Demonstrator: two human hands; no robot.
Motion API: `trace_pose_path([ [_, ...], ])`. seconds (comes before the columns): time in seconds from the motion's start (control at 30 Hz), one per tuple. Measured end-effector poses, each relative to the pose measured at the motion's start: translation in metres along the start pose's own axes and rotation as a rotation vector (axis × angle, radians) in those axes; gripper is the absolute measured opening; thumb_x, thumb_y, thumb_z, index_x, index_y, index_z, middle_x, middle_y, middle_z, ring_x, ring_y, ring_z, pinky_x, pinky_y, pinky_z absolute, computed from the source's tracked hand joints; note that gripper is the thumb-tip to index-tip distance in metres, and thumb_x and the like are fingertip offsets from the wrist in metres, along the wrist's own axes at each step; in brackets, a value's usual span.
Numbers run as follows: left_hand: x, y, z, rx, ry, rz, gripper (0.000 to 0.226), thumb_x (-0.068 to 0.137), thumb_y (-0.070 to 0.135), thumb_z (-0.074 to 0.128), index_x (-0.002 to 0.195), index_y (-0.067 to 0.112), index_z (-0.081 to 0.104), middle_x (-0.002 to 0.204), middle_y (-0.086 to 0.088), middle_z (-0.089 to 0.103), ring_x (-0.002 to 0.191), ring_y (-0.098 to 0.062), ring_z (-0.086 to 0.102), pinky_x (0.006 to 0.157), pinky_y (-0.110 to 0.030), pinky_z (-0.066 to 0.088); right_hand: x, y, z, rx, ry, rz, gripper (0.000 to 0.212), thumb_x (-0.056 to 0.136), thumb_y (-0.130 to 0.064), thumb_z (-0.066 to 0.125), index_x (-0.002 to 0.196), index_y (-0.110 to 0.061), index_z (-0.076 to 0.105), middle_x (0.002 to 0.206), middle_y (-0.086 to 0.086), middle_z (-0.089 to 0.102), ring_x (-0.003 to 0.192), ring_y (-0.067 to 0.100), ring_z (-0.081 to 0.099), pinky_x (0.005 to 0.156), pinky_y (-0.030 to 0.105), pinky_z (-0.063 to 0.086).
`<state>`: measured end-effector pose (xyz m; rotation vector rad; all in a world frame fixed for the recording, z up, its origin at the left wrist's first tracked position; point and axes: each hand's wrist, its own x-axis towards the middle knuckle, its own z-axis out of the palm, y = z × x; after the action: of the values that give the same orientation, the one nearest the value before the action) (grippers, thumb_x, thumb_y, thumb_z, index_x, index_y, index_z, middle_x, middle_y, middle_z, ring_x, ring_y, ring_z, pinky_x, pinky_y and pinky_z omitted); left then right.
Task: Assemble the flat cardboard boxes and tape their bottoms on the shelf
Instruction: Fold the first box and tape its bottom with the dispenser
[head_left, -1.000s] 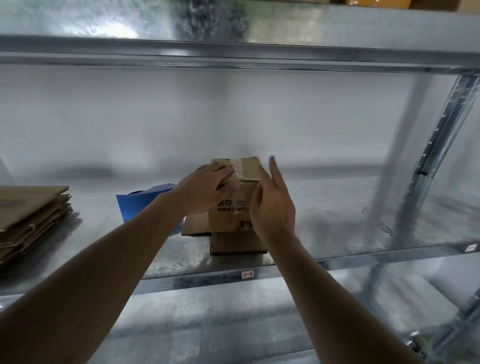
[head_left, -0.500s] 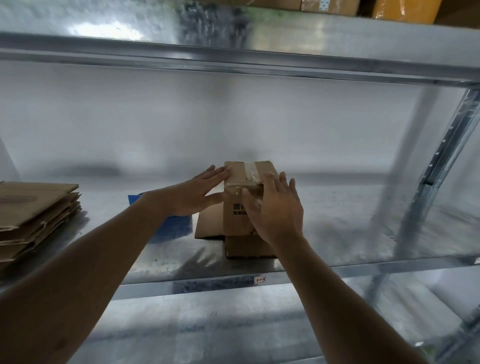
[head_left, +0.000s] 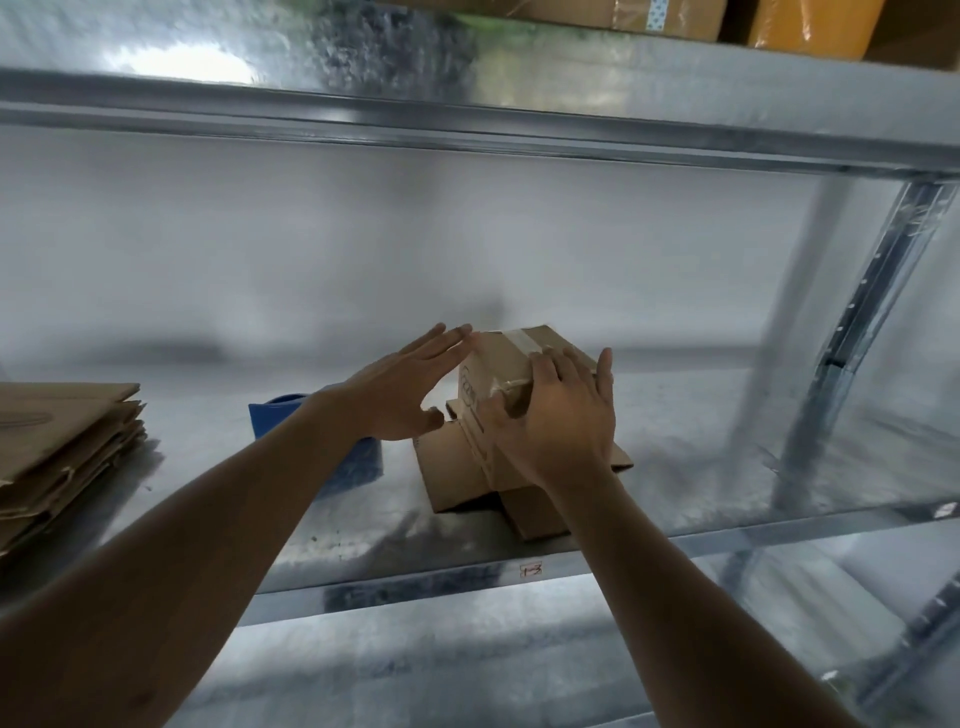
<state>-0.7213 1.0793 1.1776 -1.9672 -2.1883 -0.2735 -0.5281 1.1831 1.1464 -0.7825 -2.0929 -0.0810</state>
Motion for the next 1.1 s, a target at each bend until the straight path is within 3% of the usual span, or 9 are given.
trace_pose_path([
  [0.23,0.012,0.008,0.010,-0.120,0.017,0.026,0.099,0.091,0.015,0.070,0.166,0.027,0.005,0.172,0.015,0.003,0.158,-0.007,-0.001,0.118,-0.020,0.014,-0.006,-0.004,0.008,0.040,0.019,0.083,0.059,0.094,-0.058,0.043,0.118,-0.008,0.063,0.122,0.011,0.068,0.120,0.030,0.061,0.125,0.053,0.021],
  [0.33,0.011,0.006,0.010,-0.122,0.025,0.029,0.098,0.092,0.015,0.070,0.166,0.026,0.006,0.172,0.014,0.004,0.158,-0.007,0.003,0.117,-0.017,0.013,-0.008,-0.008,0.011,0.034,0.036,0.101,0.059,0.094,-0.055,0.043,0.119,-0.006,0.063,0.122,0.012,0.068,0.126,0.032,0.057,0.126,0.054,0.020],
  [0.43,0.010,0.007,0.010,-0.133,0.035,0.030,0.098,0.092,0.014,0.070,0.166,0.025,0.007,0.172,0.012,0.005,0.157,-0.005,0.008,0.115,-0.014,0.013,-0.009,-0.009,0.011,0.011,0.028,0.104,0.069,0.094,-0.065,0.041,0.121,-0.005,0.063,0.129,0.015,0.066,0.137,0.035,0.051,0.124,0.056,0.020],
  [0.53,0.011,0.007,0.010,-0.151,0.040,0.028,0.098,0.092,0.014,0.070,0.166,0.026,0.007,0.172,0.013,0.005,0.157,-0.007,0.009,0.117,-0.017,0.016,-0.008,-0.005,0.008,0.002,-0.004,0.072,0.075,0.094,-0.070,0.037,0.123,-0.005,0.062,0.130,0.017,0.066,0.136,0.037,0.052,0.123,0.059,0.024],
  [0.67,0.014,0.008,0.009,-0.173,0.072,0.011,0.097,0.092,0.016,0.071,0.166,0.027,0.010,0.172,0.014,0.004,0.157,-0.007,0.011,0.120,-0.020,0.018,-0.002,0.006,0.000,0.021,-0.015,0.039,0.063,0.094,-0.061,0.046,0.121,-0.007,0.063,0.123,0.012,0.068,0.124,0.034,0.059,0.120,0.062,0.027],
  [0.8,0.019,0.012,0.007,-0.201,0.086,-0.019,0.093,0.094,0.017,0.070,0.166,0.024,0.013,0.173,0.012,0.003,0.157,-0.008,0.013,0.123,-0.028,0.024,0.004,0.024,-0.012,0.028,-0.114,-0.019,0.067,0.094,-0.056,0.035,0.137,-0.010,0.059,0.135,0.009,0.063,0.126,0.031,0.058,0.124,0.060,0.018],
  [0.87,0.022,0.017,0.008,-0.222,0.117,-0.023,0.086,0.094,0.016,0.069,0.165,0.019,0.019,0.172,0.007,0.011,0.155,-0.010,0.020,0.122,-0.028,0.026,0.008,0.034,-0.019,0.027,-0.141,-0.071,0.066,0.093,-0.053,0.032,0.129,-0.009,0.065,0.132,0.009,0.063,0.128,0.031,0.056,0.126,0.060,0.013],
  [0.97,0.028,0.025,0.009,-0.267,0.175,-0.008,0.075,0.093,0.013,0.070,0.159,0.013,0.035,0.160,-0.001,0.039,0.145,-0.017,0.039,0.112,-0.021,0.030,0.015,0.036,-0.030,-0.085,-0.249,-0.062,0.059,0.095,-0.051,0.027,0.129,-0.019,0.064,0.137,0.002,0.059,0.135,0.024,0.051,0.126,0.059,-0.003],
  [1.1,0.034,0.027,0.013,-0.282,0.206,-0.029,0.066,0.092,0.018,0.073,0.152,0.007,0.045,0.146,-0.004,0.050,0.128,-0.020,0.052,0.103,-0.027,0.044,0.021,0.034,-0.034,-0.094,-0.391,-0.088,0.050,0.108,-0.047,0.031,0.145,-0.019,0.050,0.154,0.008,0.047,0.153,0.029,0.030,0.126,0.056,0.015],
])
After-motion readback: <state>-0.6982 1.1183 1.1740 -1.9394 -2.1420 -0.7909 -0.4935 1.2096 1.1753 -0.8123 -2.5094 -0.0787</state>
